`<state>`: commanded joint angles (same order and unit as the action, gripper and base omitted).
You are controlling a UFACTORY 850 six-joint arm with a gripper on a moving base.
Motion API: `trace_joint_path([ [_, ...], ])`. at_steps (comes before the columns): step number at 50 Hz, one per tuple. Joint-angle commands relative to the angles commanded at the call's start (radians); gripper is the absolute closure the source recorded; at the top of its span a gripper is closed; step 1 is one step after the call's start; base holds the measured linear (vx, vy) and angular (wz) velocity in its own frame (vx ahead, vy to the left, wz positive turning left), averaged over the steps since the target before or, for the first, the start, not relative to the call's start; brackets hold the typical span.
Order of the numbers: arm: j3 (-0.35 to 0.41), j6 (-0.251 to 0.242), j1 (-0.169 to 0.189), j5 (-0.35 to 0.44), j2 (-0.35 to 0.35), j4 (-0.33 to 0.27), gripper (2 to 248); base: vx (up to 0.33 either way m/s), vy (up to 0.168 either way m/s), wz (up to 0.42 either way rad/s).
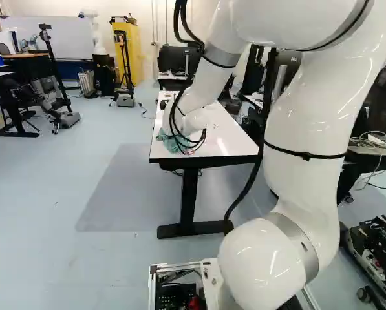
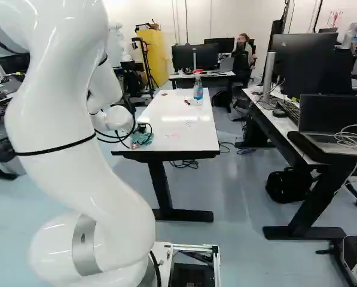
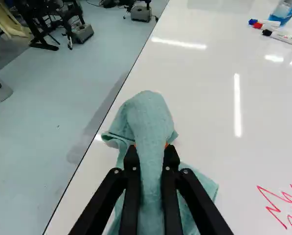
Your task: Clean the table with the green towel
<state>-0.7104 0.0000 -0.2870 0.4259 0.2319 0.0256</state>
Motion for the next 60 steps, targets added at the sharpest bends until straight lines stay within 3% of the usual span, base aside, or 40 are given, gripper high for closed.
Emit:
trace_joint_path([
  [34,0.016,0.000,0.000,0.000,-0.094,0.000,203,0.000,0.000,0.000],
  [60,-0.029,0.000,0.015,0.000,-0.109,0.000,203,0.000,0.000,0.000],
])
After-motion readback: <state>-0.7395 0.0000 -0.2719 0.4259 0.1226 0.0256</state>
